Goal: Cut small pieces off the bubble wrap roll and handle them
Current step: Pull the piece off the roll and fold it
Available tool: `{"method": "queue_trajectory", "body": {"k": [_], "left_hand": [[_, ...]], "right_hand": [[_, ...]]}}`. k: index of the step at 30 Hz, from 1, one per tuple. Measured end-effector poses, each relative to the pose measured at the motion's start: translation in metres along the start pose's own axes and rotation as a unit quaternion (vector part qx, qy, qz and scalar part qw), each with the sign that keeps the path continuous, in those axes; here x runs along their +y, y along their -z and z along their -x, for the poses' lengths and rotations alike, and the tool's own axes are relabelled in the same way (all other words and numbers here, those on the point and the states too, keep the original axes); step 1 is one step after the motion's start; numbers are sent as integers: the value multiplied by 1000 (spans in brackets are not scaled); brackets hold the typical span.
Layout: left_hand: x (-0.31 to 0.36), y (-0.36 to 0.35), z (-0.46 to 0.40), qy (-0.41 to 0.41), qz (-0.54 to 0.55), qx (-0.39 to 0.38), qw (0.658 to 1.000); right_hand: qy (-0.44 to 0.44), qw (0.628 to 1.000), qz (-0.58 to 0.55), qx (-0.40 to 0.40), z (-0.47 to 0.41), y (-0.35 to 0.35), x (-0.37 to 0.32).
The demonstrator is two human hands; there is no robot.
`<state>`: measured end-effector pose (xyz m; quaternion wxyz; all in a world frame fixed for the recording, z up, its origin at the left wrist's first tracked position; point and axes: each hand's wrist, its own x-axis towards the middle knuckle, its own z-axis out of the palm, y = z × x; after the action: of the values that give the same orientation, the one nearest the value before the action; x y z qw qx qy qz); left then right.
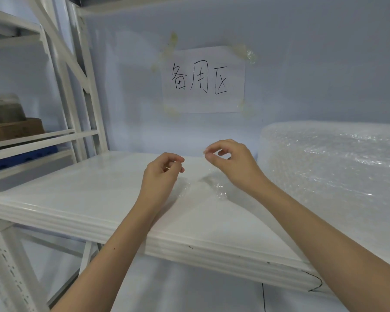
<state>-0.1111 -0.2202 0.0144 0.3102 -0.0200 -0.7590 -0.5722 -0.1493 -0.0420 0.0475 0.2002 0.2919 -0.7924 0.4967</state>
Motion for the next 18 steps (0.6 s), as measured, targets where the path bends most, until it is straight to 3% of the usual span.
{"method": "queue_trajectory", "body": {"k": [3,9,18], "left_hand": [[3,0,4,-4,19,-34,999],[9,0,12,-29,55,-131,989],[15,2,14,-15,105,-170,980]], "right_hand": [[-31,993,-115,1,1,6,-9],[-74,972,-221,-12,2,12,-18],[-77,963,-255,-48,5,2,-24]]}}
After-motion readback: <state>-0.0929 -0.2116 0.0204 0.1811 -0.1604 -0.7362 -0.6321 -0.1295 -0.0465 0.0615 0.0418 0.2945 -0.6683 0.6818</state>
